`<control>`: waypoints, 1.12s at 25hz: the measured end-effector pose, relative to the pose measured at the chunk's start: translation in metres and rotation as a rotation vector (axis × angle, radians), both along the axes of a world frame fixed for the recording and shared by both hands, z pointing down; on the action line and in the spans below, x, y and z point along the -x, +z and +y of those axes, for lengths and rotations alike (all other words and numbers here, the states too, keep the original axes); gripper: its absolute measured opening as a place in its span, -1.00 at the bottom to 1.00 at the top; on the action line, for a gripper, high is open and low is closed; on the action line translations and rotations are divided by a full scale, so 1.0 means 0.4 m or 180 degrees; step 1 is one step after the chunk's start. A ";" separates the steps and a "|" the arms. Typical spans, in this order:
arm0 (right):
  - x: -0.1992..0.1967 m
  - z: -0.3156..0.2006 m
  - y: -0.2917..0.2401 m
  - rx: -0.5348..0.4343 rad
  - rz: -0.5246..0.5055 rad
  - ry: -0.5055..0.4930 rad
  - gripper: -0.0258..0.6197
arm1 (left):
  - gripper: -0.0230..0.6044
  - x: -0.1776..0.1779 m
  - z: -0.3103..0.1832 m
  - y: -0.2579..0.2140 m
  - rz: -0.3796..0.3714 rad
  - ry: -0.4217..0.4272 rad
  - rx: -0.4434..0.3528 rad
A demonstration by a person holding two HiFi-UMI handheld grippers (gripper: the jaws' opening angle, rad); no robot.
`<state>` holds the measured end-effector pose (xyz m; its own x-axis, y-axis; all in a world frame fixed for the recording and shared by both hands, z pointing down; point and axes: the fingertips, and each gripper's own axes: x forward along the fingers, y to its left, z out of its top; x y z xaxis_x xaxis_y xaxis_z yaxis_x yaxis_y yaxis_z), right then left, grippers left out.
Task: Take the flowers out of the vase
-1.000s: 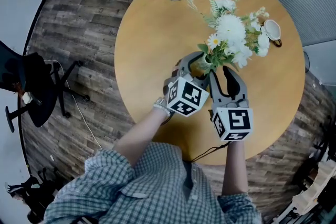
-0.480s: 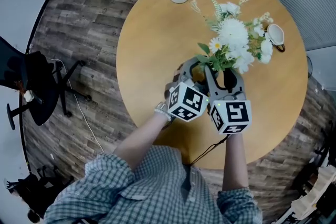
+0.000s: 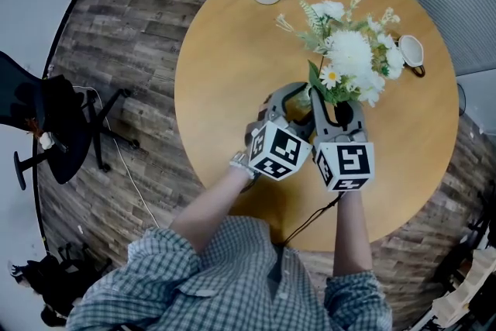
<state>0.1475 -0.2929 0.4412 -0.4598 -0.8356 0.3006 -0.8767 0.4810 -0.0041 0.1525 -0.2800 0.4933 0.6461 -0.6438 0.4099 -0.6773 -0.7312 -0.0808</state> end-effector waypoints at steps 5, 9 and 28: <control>-0.022 0.011 -0.025 -0.0046 -0.0102 0.0011 -0.72 | -0.18 -0.022 0.011 -0.015 -0.0005 -0.0006 -0.0002; -0.011 0.005 -0.035 -0.0084 -0.0233 0.0089 -0.73 | -0.18 -0.003 0.005 -0.005 0.0005 -0.0006 0.0004; -0.025 0.015 -0.193 -0.0476 -0.0459 0.0297 -0.74 | -0.18 0.030 -0.008 0.010 0.0024 0.0017 0.0058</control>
